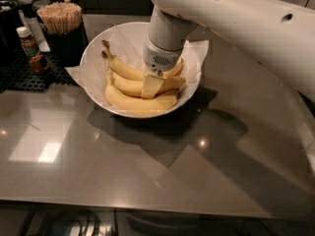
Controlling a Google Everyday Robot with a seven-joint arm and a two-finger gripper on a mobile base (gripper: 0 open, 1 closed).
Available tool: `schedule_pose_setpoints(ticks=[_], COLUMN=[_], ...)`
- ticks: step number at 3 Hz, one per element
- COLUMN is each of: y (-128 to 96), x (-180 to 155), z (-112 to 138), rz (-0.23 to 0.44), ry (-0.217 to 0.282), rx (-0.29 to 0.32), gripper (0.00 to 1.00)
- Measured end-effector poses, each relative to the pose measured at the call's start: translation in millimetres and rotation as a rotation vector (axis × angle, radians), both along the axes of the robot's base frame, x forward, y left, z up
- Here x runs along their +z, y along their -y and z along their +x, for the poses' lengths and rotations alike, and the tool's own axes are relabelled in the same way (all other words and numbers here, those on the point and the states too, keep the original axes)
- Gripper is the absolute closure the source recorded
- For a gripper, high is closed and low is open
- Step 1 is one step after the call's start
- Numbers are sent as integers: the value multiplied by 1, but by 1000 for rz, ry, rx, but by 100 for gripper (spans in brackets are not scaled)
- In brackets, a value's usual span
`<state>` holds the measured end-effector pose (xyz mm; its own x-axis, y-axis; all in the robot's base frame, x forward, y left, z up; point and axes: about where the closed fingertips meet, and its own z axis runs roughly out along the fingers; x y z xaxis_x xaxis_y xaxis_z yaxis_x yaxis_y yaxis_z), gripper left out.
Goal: Pick banana from white bowl
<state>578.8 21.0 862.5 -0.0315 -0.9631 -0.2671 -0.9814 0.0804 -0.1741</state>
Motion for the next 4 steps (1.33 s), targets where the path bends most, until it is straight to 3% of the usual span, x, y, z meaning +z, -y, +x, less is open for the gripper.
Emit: schedule_pose_setpoints(ticks=[4], y=[-9], x=[3], z=[0], rz=[-1], ry=[-12], rx=[30], gripper=[100])
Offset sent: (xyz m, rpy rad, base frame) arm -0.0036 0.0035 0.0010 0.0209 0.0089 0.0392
